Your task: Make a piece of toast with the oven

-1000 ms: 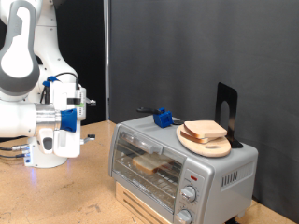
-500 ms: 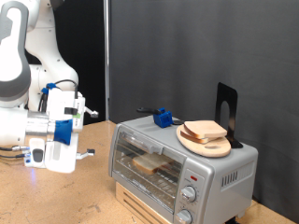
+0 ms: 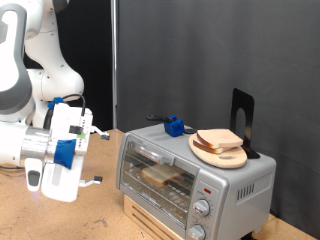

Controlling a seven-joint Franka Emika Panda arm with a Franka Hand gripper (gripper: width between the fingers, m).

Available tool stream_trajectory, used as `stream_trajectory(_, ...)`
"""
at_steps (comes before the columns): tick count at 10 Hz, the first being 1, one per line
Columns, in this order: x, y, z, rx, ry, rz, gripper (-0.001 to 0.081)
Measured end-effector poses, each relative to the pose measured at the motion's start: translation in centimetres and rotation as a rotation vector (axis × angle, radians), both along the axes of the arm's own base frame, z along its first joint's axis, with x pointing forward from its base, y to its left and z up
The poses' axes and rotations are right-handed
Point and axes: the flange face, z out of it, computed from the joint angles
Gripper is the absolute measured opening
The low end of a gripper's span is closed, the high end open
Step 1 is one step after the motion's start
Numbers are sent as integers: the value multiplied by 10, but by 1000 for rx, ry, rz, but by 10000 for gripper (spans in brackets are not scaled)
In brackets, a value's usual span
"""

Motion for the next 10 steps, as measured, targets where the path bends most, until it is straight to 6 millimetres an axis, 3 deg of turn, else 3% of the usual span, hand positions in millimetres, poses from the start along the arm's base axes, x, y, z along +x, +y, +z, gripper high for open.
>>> stream_trajectory(3,36,-7,3,-87,155,-16,808)
stream_trajectory(6,75,-13,-6,-125,175,-241,808)
stream_trajectory(8,73,-8,-4,-136,197,-116,808)
stream_trajectory(10,95,0,2,-156,303,24,808)
